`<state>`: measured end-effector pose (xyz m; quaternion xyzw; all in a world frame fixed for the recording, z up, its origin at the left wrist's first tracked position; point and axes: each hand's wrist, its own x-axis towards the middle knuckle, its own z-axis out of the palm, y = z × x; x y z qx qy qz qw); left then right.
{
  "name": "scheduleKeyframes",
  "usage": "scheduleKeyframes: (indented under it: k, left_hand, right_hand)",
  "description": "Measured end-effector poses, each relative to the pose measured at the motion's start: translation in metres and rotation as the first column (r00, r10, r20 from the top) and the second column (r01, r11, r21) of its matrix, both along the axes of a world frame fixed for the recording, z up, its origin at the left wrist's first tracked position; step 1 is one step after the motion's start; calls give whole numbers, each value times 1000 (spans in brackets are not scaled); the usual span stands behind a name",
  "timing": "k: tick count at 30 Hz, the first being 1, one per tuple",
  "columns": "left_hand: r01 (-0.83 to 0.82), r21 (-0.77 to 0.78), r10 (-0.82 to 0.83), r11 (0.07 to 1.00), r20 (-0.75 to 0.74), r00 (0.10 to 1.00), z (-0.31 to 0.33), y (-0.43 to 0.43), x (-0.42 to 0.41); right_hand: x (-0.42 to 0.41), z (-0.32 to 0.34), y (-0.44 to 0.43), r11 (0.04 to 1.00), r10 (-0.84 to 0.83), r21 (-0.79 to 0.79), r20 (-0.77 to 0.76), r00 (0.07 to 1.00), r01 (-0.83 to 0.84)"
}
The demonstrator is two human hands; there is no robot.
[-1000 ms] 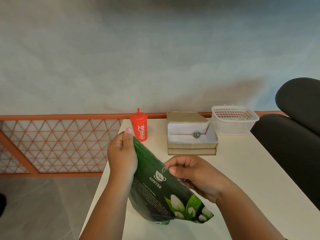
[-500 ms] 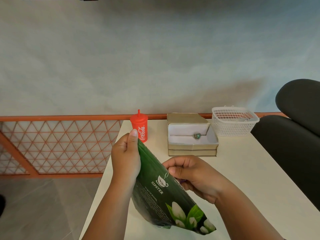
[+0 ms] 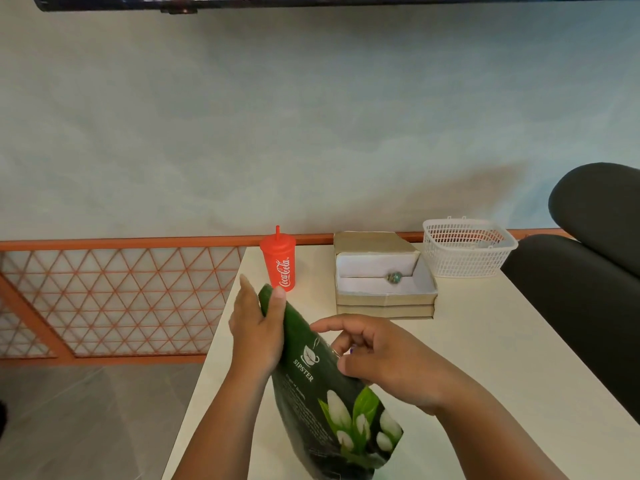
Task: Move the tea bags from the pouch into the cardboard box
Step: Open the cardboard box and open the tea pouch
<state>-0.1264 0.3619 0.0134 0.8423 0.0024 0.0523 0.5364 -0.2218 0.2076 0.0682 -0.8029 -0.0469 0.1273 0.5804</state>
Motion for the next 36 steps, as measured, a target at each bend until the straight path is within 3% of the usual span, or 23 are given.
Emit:
scheduleKeyframes:
  k: [5,9,14,19,20,22,24,27,31,36]
  left_hand:
    - [324,23,-323,946,-15,946,-1,-9,-14]
    - [570,-168,-589,804,-102,801,-2,-8,-27]
    - [670,-279,-720,688,-146,678,13,2,-29]
    - [786,-316,-839,532,-70,540,11,10,-27]
    - [781,-309,-833,542,-78,548,11,11,-28]
    - [720,-230,-743,655,-26,668,8,9,-30]
    - [576,-175,-567,798,102,817,11,6,-32]
    - [369,-226,-326,902,204,923,15,7,-30]
    - [227,-221,-173,949,239,955,22,15,-18]
    - [361,-227,-351,905,84,933,12,1,-20]
  right_hand:
    - [2,-2,1,999,-46,-9,28,999,46]
    - [4,2,-6,984,-174,-24,26,984,175]
    - [9,-3,-18,912,-230,-284,243,942,296]
    - [19,-14,-17,804,-296,-358,452,842,475]
    - [21,-15,-16,785,-307,-359,484,820,505]
    - [23,-17,-14,743,-319,-374,532,785,556]
    - [24,-17,-11,709,-300,-396,580,758,583]
    - [24,-16,-11,669,-255,-433,630,734,604]
    - [24,-16,-20,591,-266,-481,642,719,647]
    - [26,-24,-21,579,-253,-464,679,689,670]
